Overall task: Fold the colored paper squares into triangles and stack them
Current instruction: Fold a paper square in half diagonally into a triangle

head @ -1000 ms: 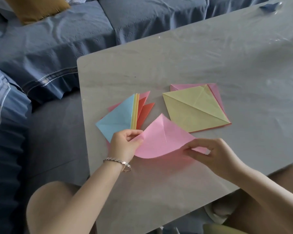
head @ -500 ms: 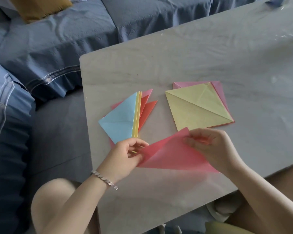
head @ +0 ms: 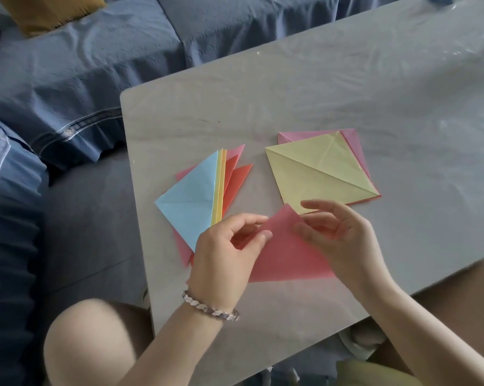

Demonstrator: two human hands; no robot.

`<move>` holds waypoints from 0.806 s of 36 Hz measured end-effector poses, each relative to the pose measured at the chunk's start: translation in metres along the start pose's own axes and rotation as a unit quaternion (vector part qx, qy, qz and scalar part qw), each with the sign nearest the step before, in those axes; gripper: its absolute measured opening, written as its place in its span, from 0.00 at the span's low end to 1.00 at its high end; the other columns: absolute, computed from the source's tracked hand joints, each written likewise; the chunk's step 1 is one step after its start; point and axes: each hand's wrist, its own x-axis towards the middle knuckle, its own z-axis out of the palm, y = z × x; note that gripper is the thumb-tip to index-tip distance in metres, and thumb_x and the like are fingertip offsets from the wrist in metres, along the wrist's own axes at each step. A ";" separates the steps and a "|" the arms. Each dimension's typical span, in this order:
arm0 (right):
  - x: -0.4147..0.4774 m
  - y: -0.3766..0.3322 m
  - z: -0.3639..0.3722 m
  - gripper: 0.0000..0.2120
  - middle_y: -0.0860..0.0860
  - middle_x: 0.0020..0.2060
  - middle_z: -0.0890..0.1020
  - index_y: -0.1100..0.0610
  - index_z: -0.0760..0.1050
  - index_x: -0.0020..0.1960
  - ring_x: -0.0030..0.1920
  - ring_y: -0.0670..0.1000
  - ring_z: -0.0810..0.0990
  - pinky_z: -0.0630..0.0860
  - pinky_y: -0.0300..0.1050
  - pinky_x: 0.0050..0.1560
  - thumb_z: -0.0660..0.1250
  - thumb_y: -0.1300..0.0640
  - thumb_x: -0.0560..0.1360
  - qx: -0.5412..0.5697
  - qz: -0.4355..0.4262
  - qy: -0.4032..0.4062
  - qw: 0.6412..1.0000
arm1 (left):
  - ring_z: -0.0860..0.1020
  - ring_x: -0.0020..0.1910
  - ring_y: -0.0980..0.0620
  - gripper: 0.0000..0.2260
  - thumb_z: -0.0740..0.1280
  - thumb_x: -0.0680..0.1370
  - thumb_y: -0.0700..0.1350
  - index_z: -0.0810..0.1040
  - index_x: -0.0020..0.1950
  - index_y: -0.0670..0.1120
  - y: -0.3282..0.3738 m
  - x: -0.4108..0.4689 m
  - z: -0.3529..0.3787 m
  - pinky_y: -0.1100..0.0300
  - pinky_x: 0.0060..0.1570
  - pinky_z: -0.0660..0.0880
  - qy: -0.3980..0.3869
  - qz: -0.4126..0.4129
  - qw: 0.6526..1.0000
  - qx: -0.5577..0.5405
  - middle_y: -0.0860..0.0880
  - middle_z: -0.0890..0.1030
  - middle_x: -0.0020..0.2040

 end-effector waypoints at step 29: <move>-0.003 -0.009 0.000 0.11 0.38 0.32 0.83 0.48 0.81 0.37 0.33 0.35 0.79 0.71 0.25 0.36 0.72 0.64 0.67 0.027 0.009 0.013 1.000 | 0.78 0.38 0.64 0.08 0.73 0.69 0.38 0.84 0.47 0.47 0.004 -0.002 -0.004 0.78 0.39 0.69 0.026 0.035 0.999 0.005 0.61 0.80 0.37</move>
